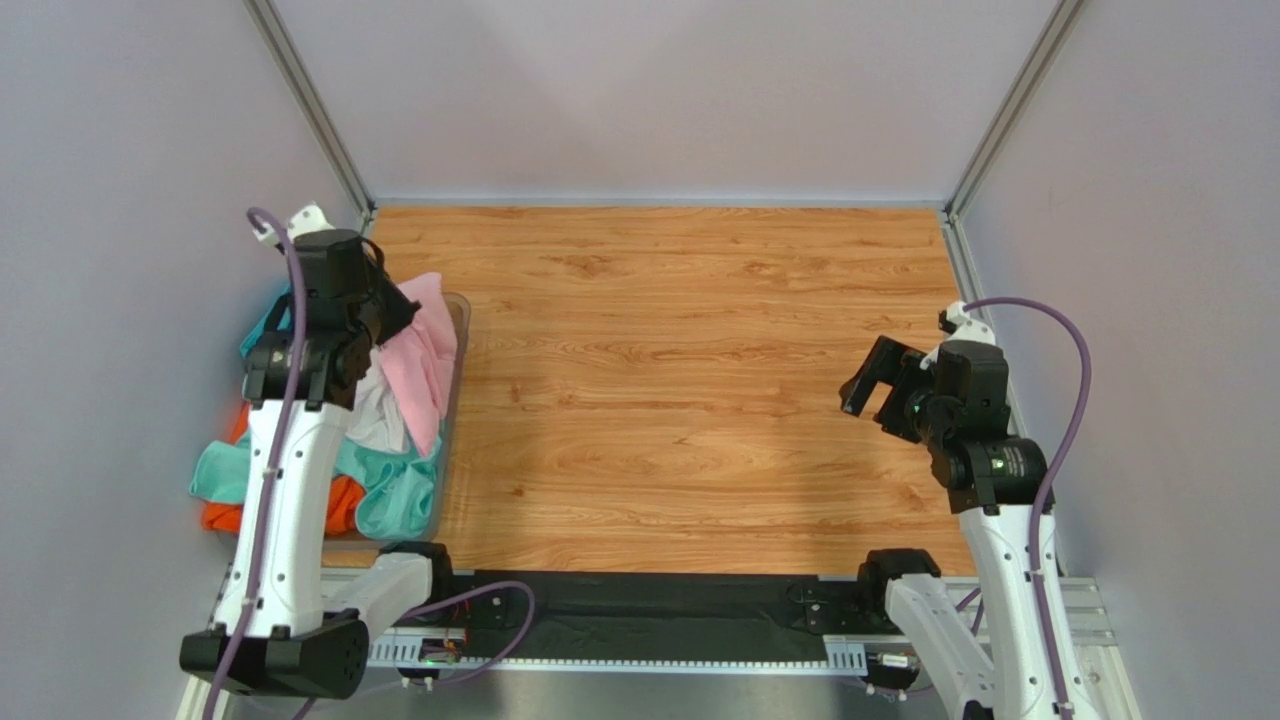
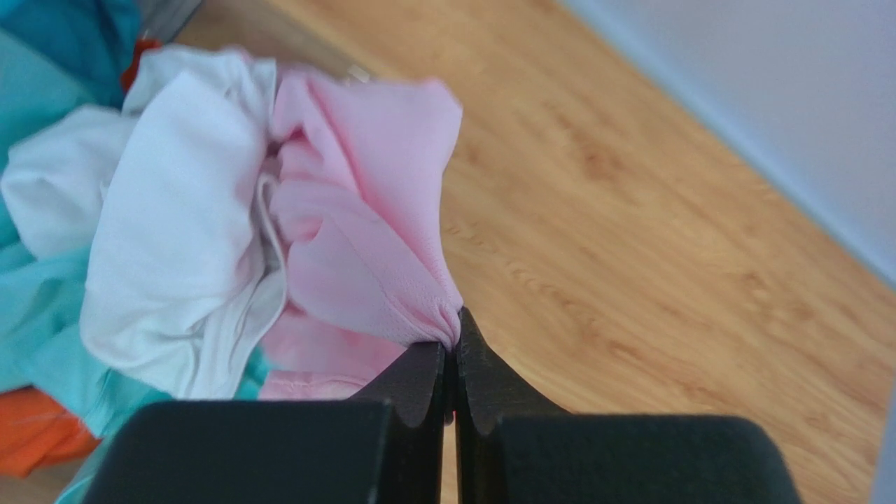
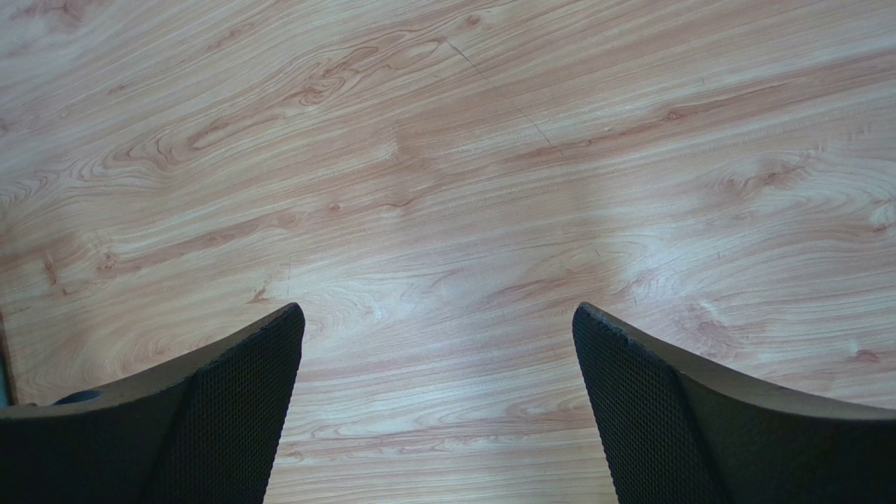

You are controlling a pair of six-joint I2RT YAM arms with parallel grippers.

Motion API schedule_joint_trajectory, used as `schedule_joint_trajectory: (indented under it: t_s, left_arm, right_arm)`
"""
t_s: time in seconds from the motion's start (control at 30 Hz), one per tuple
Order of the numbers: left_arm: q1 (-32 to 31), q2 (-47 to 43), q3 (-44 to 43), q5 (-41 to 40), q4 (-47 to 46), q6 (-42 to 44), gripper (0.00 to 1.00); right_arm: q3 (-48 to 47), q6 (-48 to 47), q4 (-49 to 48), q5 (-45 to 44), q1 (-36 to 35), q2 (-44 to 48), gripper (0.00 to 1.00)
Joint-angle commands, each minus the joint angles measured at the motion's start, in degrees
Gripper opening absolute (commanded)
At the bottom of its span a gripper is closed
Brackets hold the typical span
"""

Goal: Fold and stack the t-shirts
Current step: Grab the tshirt from the pile, then move the tshirt to the center of the board

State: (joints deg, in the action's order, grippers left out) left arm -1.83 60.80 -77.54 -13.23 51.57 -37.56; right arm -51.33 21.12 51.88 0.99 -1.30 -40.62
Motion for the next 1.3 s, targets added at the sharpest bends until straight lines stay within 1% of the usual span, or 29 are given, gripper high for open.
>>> schedule_joint_trajectory:
  t_s: [0.0, 0.1, 0.13, 0.23, 0.27, 0.33, 0.37, 0.4, 0.43, 0.5, 0.53, 0.6, 0.63, 0.7, 0.73, 0.8, 0.83, 0.93, 0.97, 1.0, 1.07, 1.1, 1.13, 1.17, 1.2, 1.23, 1.27]
  left_arm:
    - [0.16, -2.35, -7.09, 6.72, -2.96, 4.33, 0.02]
    - [0.24, -2.26, -13.15, 10.15, -4.64, 5.57, 0.00]
    - [0.24, -1.82, -16.56, 11.20, -4.81, 5.66, 0.00]
    - [0.16, -0.51, -21.84, 19.27, -7.35, 6.53, 0.00]
    - [0.16, -0.24, -22.82, 24.87, -9.36, 6.45, 0.00]
    - [0.07, 0.98, -24.41, 32.18, -11.92, 5.05, 0.00]
    - [-0.28, 1.34, -24.42, 39.01, -15.24, 4.08, 0.00]
    - [-0.98, 1.69, -24.42, 41.51, -16.93, 2.51, 0.00]
    - [-3.77, 2.65, -24.76, 42.84, -18.07, 2.23, 0.00]
    - [-8.35, 3.71, -26.25, 41.11, -18.61, 3.97, 0.00]
    - [-13.16, 4.76, -26.52, 38.92, -18.61, 4.68, 0.00]
    - [-16.79, 5.82, -26.26, 39.51, -19.57, 5.22, 0.00]
    - [-19.24, 6.17, -26.09, 41.78, -20.54, 4.96, 0.00]
    - [-21.63, 6.88, -25.30, 42.76, -21.86, 4.43, 0.00]
    - [-24.60, 7.14, -24.95, 41.81, -22.56, 4.34, 0.00]
    - [-27.95, 8.28, -24.50, 40.40, -24.32, 4.60, 0.00]
    - [-30.75, 8.81, -24.59, 39.78, -24.50, 4.86, 0.00]
    - [-33.07, 10.57, -23.37, 40.48, -25.81, 4.52, 0.00]
    - [-33.07, 10.66, -22.14, 40.31, -27.04, 3.30, 0.00]
    - [-33.15, 10.31, -18.74, 39.78, -28.36, 2.76, 0.00]
    - [-33.07, 9.78, -14.77, 36.45, -30.30, 1.88, 0.00]
    - [-33.07, 9.35, -10.83, 34.61, -30.04, 1.88, 0.00]
    - [-33.15, 9.17, -8.62, 29.81, -28.73, 1.88, 0.00]
    - [-33.07, 8.90, -6.51, 26.89, -27.76, 1.79, 0.00]
    - [-32.98, 8.82, -2.14, 23.73, -26.71, 1.62, 0.01]
    - [-32.98, 9.08, 0.00, 16.82, -24.61, 1.35, 0.02]
    - [-32.81, 9.43, 2.02, 13.79, -23.37, 0.39, 0.02]
  right_arm:
    - [0.18, -0.91, -0.72, 0.50, 0.16, 1.16, 1.00]
    - [0.53, -0.82, -1.07, 0.06, 0.07, 1.86, 1.00]
    - [0.62, -0.65, -0.99, -0.11, 0.07, 2.21, 1.00]
    - [0.62, -0.56, -0.99, -0.73, 0.16, 3.17, 1.00]
    - [0.62, -0.38, -0.99, -0.90, 0.07, 3.44, 1.00]
    - [0.97, -0.12, -1.25, -0.91, 0.16, 4.40, 1.00]
    - [0.97, 0.14, -1.34, -0.91, 0.07, 4.58, 1.00]
    - [0.88, 0.23, -1.34, -3.08, 0.07, 4.85, 1.00]
    - [0.79, 0.23, -1.34, -3.45, 0.07, 5.02, 1.00]
    - [0.53, 0.23, -1.34, -3.46, 0.07, 5.46, 1.00]
    - [0.53, 0.23, -1.34, -3.37, 0.07, 5.99, 1.00]
    - [0.53, 0.15, -1.25, -3.46, 0.16, 6.34, 1.00]
    - [0.36, 0.14, -1.08, -3.80, 0.07, 6.60, 1.00]
    - [0.18, -0.03, -0.90, -4.07, 0.07, 7.39, 1.00]
    - [0.27, -0.12, -0.99, -4.24, 0.07, 7.57, 1.00]
    - [0.44, 0.14, -0.90, -4.95, 0.07, 8.27, 1.00]
    - [0.53, 0.14, -0.99, -5.21, 0.07, 8.36, 1.00]
    - [0.62, 0.23, -0.81, -5.39, 0.07, 8.45, 1.00]
    - [0.79, 0.23, -0.81, -5.39, 0.07, 8.45, 1.00]
    - [0.79, 0.23, -0.81, -5.30, 0.16, 8.28, 1.00]
    - [0.79, 0.32, -0.81, -5.39, 0.07, 7.84, 1.00]
    - [0.97, 0.32, -0.73, -5.39, 0.07, 7.66, 1.00]
    - [0.97, 0.41, -0.73, -5.30, -0.02, 7.23, 1.00]
    - [1.06, 0.32, -0.64, -5.04, 0.07, 6.96, 1.00]
    - [1.32, 0.41, -0.64, -4.95, 0.07, 6.79, 1.00]
    - [1.32, 0.41, -0.64, -4.86, 0.07, 6.44, 1.00]
    - [1.50, 0.32, -0.55, -4.43, 0.07, 5.74, 1.00]
